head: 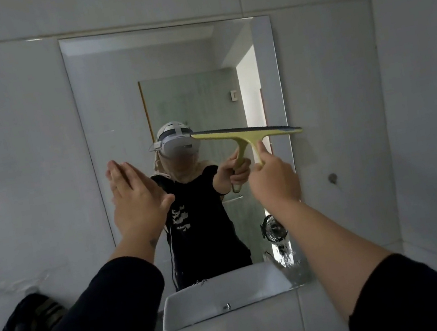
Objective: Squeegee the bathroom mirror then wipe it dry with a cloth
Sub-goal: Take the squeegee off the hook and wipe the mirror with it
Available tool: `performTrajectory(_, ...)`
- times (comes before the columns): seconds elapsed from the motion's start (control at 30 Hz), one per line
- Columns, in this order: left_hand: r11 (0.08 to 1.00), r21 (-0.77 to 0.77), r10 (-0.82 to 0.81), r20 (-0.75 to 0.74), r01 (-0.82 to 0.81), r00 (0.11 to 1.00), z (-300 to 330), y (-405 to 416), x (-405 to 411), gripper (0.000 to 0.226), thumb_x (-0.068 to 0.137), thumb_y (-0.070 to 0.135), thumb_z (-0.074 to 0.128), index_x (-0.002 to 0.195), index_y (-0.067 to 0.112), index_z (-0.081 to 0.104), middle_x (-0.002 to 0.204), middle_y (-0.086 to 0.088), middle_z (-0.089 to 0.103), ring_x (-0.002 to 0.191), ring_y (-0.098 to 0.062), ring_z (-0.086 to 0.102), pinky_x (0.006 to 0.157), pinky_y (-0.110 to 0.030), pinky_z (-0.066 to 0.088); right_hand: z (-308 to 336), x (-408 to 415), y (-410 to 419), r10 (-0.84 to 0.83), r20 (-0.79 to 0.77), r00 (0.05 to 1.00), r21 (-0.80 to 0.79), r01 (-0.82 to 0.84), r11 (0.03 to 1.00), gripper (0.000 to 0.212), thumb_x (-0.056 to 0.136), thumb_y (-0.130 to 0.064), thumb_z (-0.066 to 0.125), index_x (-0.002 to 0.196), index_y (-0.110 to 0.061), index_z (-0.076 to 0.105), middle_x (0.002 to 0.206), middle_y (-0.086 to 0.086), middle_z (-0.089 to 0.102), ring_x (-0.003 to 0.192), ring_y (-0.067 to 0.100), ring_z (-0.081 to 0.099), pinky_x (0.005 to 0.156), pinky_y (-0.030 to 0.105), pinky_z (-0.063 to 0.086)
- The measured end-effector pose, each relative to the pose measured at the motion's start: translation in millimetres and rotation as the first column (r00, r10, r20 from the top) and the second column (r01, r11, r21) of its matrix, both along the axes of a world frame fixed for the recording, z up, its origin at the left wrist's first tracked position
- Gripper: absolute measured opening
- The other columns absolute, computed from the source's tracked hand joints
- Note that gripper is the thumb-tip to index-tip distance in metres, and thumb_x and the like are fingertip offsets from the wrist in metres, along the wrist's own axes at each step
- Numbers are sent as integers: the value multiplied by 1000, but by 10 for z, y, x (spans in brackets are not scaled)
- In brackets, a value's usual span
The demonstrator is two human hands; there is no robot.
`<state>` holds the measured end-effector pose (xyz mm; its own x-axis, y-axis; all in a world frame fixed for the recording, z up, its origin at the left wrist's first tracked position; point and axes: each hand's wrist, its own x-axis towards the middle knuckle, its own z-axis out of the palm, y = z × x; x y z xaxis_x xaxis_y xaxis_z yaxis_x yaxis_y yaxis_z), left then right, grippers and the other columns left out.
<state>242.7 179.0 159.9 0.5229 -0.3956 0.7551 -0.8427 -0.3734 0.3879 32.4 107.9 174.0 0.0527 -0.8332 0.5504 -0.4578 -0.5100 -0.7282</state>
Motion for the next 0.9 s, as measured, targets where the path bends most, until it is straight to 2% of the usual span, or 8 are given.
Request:
performTrajectory(0.17,1000,5,26,34,-26,999,5,111,57,106,83,49,64,150,5,-5,160,-10,-13,148,-26,-4,119,-46,15,-125,283,168,54,164,985,71,-66,995,55,98,-17,39,150,-31,30,112,9,67,105,31,62,89,42,50)
performTrajectory(0.27,997,-4,78,-33,-79,996,-96,227,169,106,84,50,62,150,6,-8,160,-11,-13,148,-27,-2,117,-51,13,-174,438,277,80,198,977,80,-97,992,54,99,-17,38,150,-29,30,111,9,69,104,30,62,87,39,48)
performTrajectory(0.4,998,14,60,-127,-59,990,-267,338,333,108,83,45,65,149,8,-12,160,-11,-13,148,-27,-2,116,-53,13,-202,670,478,103,197,975,55,-116,992,52,100,-18,39,151,-28,30,116,9,68,105,29,62,88,39,50)
performTrajectory(0.5,999,46,8,-171,0,985,-370,347,412,108,83,41,67,149,11,-13,159,-9,-16,148,-26,-1,117,-52,18,-228,883,594,116,211,970,27,-125,992,54,100,-16,40,151,-26,29,112,10,69,100,27,65,79,36,51)
performTrajectory(0.6,998,56,-20,-175,30,984,-445,353,468,111,82,40,69,149,13,-14,158,-6,-23,148,-24,-6,117,-46,23,-252,1022,650,106,209,972,-3,-108,994,55,99,-14,39,152,-23,27,109,10,70,96,25,66,68,27,43)
performTrajectory(0.67,998,47,-42,-176,51,983,-460,357,483,110,82,39,69,150,15,-14,157,-4,-26,148,-22,-8,115,-44,26,-270,1069,658,92,213,973,-14,-91,996,55,99,-14,39,152,-23,27,109,11,70,95,25,66,67,25,41)
performTrajectory(0.77,997,38,-59,-168,67,984,-469,357,483,110,82,38,70,149,16,-15,157,-3,-28,147,-21,-12,115,-42,24,-322,1193,687,121,168,978,-47,-115,992,55,99,-17,40,151,-29,27,120,11,66,99,25,65,71,27,43)
performTrajectory(0.9,996,18,-84,-149,87,985,-489,361,505,109,83,38,69,150,16,-15,157,-3,-27,147,-21,-13,114,-40,25,-371,1348,720,156,115,981,-73,-148,986,55,99,-21,39,150,-35,25,114,9,65,80,21,64,59,23,39)
